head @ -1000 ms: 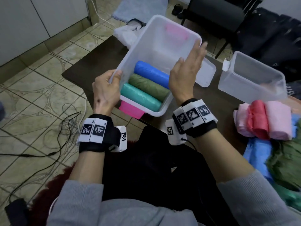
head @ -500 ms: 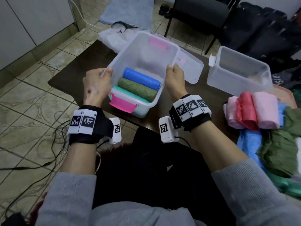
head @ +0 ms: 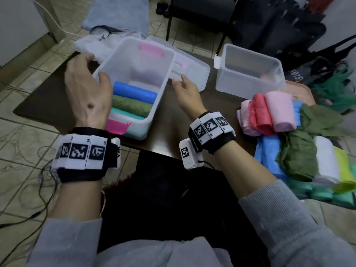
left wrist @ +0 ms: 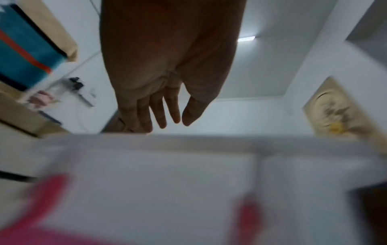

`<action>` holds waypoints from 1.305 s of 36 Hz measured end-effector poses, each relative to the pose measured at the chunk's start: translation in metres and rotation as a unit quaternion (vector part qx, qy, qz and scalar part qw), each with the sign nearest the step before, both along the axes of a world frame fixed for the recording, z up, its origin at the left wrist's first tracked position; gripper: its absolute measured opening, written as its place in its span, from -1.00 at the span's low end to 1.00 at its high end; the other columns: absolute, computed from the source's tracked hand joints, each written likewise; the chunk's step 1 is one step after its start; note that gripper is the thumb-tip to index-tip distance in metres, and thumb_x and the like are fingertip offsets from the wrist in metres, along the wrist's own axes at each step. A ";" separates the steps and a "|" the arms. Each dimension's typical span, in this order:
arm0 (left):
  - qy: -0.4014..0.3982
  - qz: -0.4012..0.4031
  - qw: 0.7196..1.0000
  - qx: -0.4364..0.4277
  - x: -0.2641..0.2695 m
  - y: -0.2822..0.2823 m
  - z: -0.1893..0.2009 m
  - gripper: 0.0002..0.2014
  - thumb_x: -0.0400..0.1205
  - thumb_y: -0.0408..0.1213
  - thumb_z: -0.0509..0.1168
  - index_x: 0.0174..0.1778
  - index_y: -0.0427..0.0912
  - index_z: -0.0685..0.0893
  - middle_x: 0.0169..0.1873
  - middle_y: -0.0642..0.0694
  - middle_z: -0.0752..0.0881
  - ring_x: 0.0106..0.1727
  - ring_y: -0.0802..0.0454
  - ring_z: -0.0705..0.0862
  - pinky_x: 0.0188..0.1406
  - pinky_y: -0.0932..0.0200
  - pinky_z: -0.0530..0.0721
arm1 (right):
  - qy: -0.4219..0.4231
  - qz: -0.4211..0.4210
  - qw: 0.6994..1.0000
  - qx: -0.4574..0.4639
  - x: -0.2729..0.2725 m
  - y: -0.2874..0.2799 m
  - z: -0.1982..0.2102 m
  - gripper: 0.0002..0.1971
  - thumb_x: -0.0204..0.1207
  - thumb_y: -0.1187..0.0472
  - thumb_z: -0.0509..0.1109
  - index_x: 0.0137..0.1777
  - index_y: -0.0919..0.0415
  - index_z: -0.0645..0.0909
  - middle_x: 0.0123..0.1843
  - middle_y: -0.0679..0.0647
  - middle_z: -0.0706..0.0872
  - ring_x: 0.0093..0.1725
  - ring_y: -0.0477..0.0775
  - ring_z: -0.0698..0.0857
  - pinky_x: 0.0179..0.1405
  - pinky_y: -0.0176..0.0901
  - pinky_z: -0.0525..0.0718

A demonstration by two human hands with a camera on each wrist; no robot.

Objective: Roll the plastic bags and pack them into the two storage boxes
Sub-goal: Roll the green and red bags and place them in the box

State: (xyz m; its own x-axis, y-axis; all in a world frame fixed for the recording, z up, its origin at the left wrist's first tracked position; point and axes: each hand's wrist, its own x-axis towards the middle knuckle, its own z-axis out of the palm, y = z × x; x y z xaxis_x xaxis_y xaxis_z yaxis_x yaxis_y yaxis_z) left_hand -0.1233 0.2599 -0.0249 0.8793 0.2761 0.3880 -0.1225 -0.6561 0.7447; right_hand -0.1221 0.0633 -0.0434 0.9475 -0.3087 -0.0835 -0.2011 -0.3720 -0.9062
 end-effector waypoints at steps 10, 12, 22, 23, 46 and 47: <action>0.003 -0.286 0.958 0.005 -0.045 -0.144 -0.012 -0.63 0.62 -0.31 0.23 0.35 -0.29 0.54 0.30 -0.21 0.59 0.37 -0.10 0.49 0.36 0.27 0.29 | 0.025 -0.122 0.975 -0.182 -0.048 -0.086 -0.016 -0.62 0.55 0.27 0.27 0.36 0.29 0.54 0.28 0.21 0.66 0.29 0.13 0.61 0.31 -0.21 0.44; 0.055 -0.336 0.940 0.035 -0.052 -0.166 -0.034 -0.61 0.64 -0.27 0.23 0.39 -0.29 0.50 0.36 -0.23 0.53 0.44 -0.10 0.43 0.43 0.21 0.25 | 0.028 -0.155 0.963 -0.219 -0.062 -0.103 -0.017 -0.62 0.51 0.27 0.27 0.33 0.29 0.56 0.25 0.26 0.64 0.29 0.21 0.57 0.35 -0.02 0.45; 0.259 -0.357 0.877 0.190 -0.067 -0.209 -0.098 -0.39 0.71 -0.01 0.10 0.63 -0.18 0.11 0.65 -0.31 -0.09 0.66 -0.24 -0.18 0.60 -0.13 -0.19 | 0.199 -0.315 0.821 -0.433 -0.129 -0.171 -0.015 -0.47 0.44 0.31 0.25 0.44 0.19 0.30 0.43 0.28 0.31 0.40 0.31 0.32 0.24 0.11 0.39; 0.260 -0.354 0.878 0.192 -0.068 -0.209 -0.102 -0.37 0.71 0.01 0.09 0.64 -0.18 0.09 0.65 -0.31 -0.11 0.66 -0.24 -0.20 0.60 -0.14 -0.21 | 0.203 -0.330 0.817 -0.426 -0.131 -0.176 -0.015 -0.46 0.44 0.31 0.25 0.45 0.19 0.29 0.43 0.28 0.31 0.40 0.31 0.32 0.23 0.09 0.39; 0.162 -0.296 0.899 0.280 -0.081 -0.204 -0.132 -0.38 0.72 0.09 -0.05 0.65 -0.14 0.11 0.66 -0.24 0.00 0.67 -0.19 -0.12 0.62 -0.07 -0.18 | 0.297 -0.424 0.760 -0.394 -0.133 -0.223 -0.035 -0.52 0.61 0.16 0.23 0.44 0.40 0.30 0.42 0.30 0.39 0.39 0.28 0.38 0.27 0.04 0.38; 0.162 -0.296 0.899 0.278 -0.081 -0.204 -0.133 -0.38 0.72 0.09 -0.05 0.65 -0.14 0.12 0.66 -0.24 0.01 0.67 -0.19 -0.12 0.62 -0.07 -0.18 | 0.296 -0.422 0.762 -0.393 -0.133 -0.223 -0.035 -0.52 0.60 0.16 0.25 0.43 0.41 0.30 0.41 0.30 0.39 0.38 0.29 0.38 0.27 0.03 0.39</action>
State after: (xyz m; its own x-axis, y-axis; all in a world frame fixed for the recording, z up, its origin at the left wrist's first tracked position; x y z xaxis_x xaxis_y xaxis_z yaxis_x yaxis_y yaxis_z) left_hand -0.2042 0.0559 -0.1576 0.9004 -0.4346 0.0183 -0.4082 -0.8299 0.3802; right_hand -0.2554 -0.1593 -0.0786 0.2525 -0.9617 0.1063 -0.9557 -0.2651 -0.1281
